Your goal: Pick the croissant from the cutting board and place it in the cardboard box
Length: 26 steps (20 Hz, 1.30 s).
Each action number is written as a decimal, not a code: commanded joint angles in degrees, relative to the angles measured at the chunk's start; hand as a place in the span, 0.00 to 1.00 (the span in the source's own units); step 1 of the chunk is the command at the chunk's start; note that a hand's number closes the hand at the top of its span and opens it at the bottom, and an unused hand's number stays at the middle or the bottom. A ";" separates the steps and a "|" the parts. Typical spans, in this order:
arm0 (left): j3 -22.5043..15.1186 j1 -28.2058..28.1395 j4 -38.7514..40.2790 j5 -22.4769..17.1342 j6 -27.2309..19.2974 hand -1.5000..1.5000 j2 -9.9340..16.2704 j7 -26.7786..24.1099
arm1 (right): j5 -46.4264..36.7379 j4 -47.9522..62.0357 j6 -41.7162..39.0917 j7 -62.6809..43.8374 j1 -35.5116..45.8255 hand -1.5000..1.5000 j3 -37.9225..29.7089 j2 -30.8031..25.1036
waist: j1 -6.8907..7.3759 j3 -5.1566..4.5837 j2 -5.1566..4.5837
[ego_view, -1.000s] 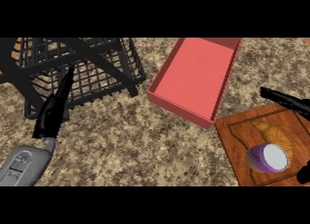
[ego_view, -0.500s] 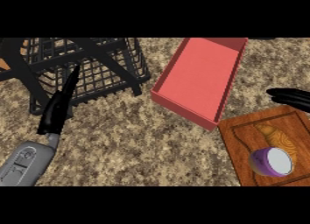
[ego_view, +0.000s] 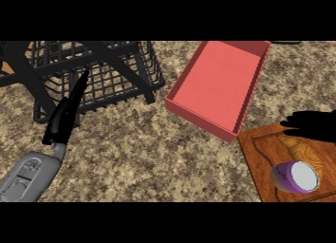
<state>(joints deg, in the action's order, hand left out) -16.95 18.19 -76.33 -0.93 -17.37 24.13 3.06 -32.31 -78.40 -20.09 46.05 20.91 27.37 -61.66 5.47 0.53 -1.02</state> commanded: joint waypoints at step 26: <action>6.69 -9.55 0.50 0.57 -3.28 0.50 6.51 1.92 | -14.35 18.82 3.85 13.46 11.59 0.00 12.53 11.32 | -3.42 -0.51 0.89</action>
<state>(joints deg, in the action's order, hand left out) -14.64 13.39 -79.10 -2.21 -17.21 26.10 3.47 -47.27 -60.15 -13.54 53.29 31.40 39.74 -50.09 1.40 0.42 -0.03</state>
